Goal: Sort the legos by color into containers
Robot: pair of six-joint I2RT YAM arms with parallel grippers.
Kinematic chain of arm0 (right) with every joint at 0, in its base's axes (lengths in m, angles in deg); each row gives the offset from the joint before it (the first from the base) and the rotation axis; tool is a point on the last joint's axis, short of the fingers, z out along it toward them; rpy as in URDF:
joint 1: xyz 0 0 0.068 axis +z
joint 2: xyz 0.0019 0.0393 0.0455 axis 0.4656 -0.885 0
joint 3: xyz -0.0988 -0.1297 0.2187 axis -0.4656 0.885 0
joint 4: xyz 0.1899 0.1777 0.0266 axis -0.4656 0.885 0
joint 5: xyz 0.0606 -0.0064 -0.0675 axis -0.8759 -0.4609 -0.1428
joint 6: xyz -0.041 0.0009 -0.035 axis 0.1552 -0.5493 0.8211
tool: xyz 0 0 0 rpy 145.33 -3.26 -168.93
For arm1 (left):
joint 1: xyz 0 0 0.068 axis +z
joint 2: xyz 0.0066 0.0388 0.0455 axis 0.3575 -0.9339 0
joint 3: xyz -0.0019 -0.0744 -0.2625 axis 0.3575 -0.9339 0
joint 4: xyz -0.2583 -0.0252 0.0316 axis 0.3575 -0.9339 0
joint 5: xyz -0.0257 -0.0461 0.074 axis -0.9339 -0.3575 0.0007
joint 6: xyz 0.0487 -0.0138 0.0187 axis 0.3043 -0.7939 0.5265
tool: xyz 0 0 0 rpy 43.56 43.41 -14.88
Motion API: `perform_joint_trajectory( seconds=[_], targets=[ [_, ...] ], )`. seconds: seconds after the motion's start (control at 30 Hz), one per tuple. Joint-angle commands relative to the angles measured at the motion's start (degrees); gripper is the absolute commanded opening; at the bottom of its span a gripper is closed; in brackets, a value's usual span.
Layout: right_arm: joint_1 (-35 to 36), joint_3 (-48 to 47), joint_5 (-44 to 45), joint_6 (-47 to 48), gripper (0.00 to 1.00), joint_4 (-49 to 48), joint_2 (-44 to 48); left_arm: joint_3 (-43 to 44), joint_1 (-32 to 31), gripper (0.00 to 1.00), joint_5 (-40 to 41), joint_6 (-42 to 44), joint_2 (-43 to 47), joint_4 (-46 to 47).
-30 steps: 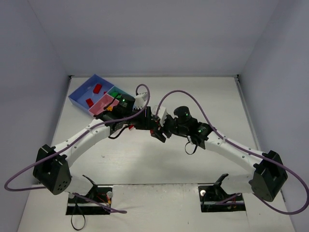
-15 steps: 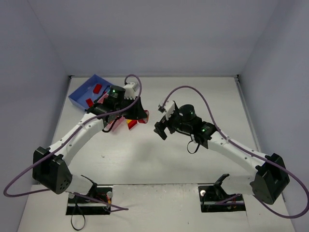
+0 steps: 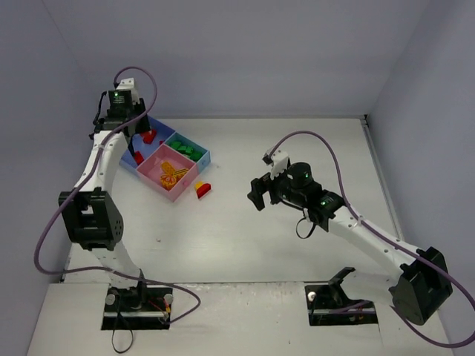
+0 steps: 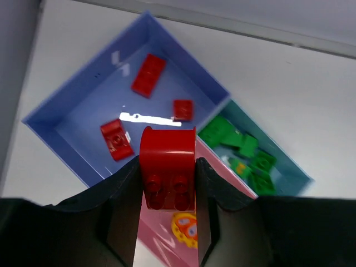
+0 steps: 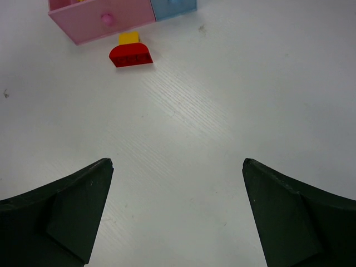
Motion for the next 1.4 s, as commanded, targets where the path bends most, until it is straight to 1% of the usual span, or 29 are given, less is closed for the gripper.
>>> perform_joint_trajectory(
  seconds=[0.0, 0.03, 0.13, 0.17, 0.2, 0.23, 0.3, 0.37, 0.47, 0.53, 0.57, 0.63, 0.67, 0.8, 0.83, 0.87, 0.93, 0.97, 1.0, 1.13, 1.2, 1.23, 1.27, 1.37],
  targets=[
    [0.05, -0.12, 0.69, -2.43, 0.99, -1.97, 1.39, 7.06, 2.95, 0.21, 5.46, 2.59, -6.51, 0.68],
    [0.14, -0.12, 0.52, -2.44, 0.99, -1.97, 1.13, 10.04, 3.48, 0.24, 5.47, 2.33, -9.66, -0.11],
    [0.14, -0.29, 0.78, -2.78, 0.99, -1.70, 0.34, 14.97, 4.45, 0.32, 5.46, 3.03, -14.77, -1.08],
    [0.14, -0.47, 0.78, -2.87, 0.99, -1.70, 0.17, 15.69, 4.45, 0.36, 5.64, 3.38, -15.66, -1.17],
    [0.14, -0.47, 0.78, -3.05, 0.99, -1.62, -0.27, 16.56, 4.63, 0.43, 5.90, 3.56, -17.50, -1.26],
    [0.14, -0.56, 0.52, -3.22, 0.99, -1.61, -0.45, 17.97, 4.63, 0.45, 6.08, 3.65, -18.39, -1.87],
    [0.14, -0.73, 0.34, -3.49, 0.99, -1.35, -1.24, 18.68, 4.98, 0.49, 6.26, 3.65, -19.79, -2.05],
    [0.22, -0.74, 0.17, -3.84, 0.99, -1.35, -1.68, 18.60, 5.07, 0.55, 6.08, 3.30, -20.15, -1.96],
    [0.22, -1.00, 0.25, -4.19, 0.99, -1.44, -3.00, 16.32, 4.80, 0.61, 4.59, 2.77, -19.28, -1.00],
    [0.22, -1.44, 0.60, -4.63, 0.99, -1.61, -4.05, 14.65, 4.36, 0.63, 3.45, 1.63, -17.18, -1.43],
    [0.31, -1.61, 0.69, -4.98, 0.99, -1.96, -4.32, 11.68, 3.93, 0.63, 3.10, 1.11, -15.95, -1.17],
    [0.66, -2.31, 0.95, -5.33, 0.99, -2.93, -5.72, 7.63, 2.70, 0.63, 1.17, -0.39, -11.12, 0.49],
    [0.92, -2.75, 1.22, -5.60, 0.99, -3.19, -6.33, 4.22, 2.26, 0.63, 0.29, -1.09, -7.80, 0.59],
    [3.29, -6.08, 1.75, -6.21, 0.97, -5.65, -12.04, -3.54, 0.32, 0.64, -3.05, -5.30, 0.66, -1.08],
    [3.74, -6.70, 1.75, -6.48, 0.97, -6.27, -13.45, -5.03, -1.59, 0.64, -3.84, -5.58, 2.33, -1.34],
    [4.00, -7.41, 2.62, -7.09, 0.98, -7.40, -16.07, -7.57, -2.05, 0.64, -4.02, -6.19, 5.74, -2.48],
    [5.14, -10.12, 3.50, -7.71, 1.00, -8.38, -19.16, -10.13, -2.67, 0.64, -4.81, -6.37, 9.01, -3.54],
    [5.58, -11.18, 4.11, -7.97, 1.00, -9.25, -22.30, -11.45, -2.93, 0.64, -5.43, -6.54, 12.07, -4.41],
    [6.28, -12.41, 4.29, -8.23, 1.00, -9.44, -23.90, -13.90, -2.84, 0.64, -7.00, -6.98, 13.49, -4.95],
    [8.74, -20.13, 6.05, -7.45, 1.00, -10.22, -33.56, -18.84, -2.93, 0.65, -9.03, -7.43, 21.74, -9.68],
    [9.71, -22.52, 6.40, -6.83, 1.00, -10.75, -36.47, -20.95, -2.93, 0.65, -9.47, -7.69, 24.65, -10.57],
    [10.50, -25.05, 6.49, -6.66, 1.00, -10.93, -39.44, -23.13, -2.93, 0.65, -9.56, -7.78, 26.24, -10.84],
    [10.86, -26.38, 6.67, -6.48, 1.00, -10.93, -40.95, -24.11, -2.93, 0.68, -9.74, -8.04, 28.95, -11.54],
    [12.08, -30.86, 8.08, -6.30, 1.00, -11.19, -46.30, -27.10, -2.93, 0.69, -9.91, -8.21, 33.19, -13.82]
  ],
)
